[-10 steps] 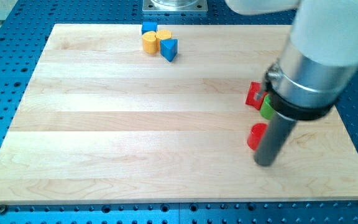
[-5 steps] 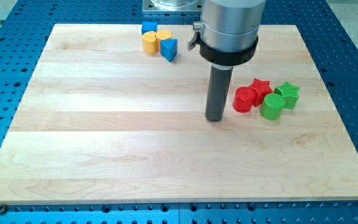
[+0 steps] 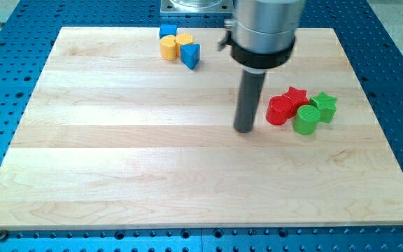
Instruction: Push the circles close to the red star
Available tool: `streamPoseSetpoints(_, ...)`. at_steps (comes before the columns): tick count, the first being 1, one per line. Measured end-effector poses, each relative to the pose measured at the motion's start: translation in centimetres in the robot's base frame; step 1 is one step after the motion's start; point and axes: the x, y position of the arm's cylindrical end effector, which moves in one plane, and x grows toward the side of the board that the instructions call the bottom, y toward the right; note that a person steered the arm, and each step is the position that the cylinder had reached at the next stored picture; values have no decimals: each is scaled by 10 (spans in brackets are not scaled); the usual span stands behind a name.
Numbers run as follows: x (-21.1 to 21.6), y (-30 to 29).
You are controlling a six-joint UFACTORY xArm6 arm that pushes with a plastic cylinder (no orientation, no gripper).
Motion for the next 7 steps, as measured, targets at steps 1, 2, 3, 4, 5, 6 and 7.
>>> streamPoseSetpoints(1,-18,28)
streamPoseSetpoints(2,-22,46)
streamPoseSetpoints(3,-22,48)
streamPoseSetpoints(4,-22,19)
streamPoseSetpoints(5,-28,-20)
streamPoseSetpoints(6,-29,-22)
streamPoseSetpoints(7,-29,-22)
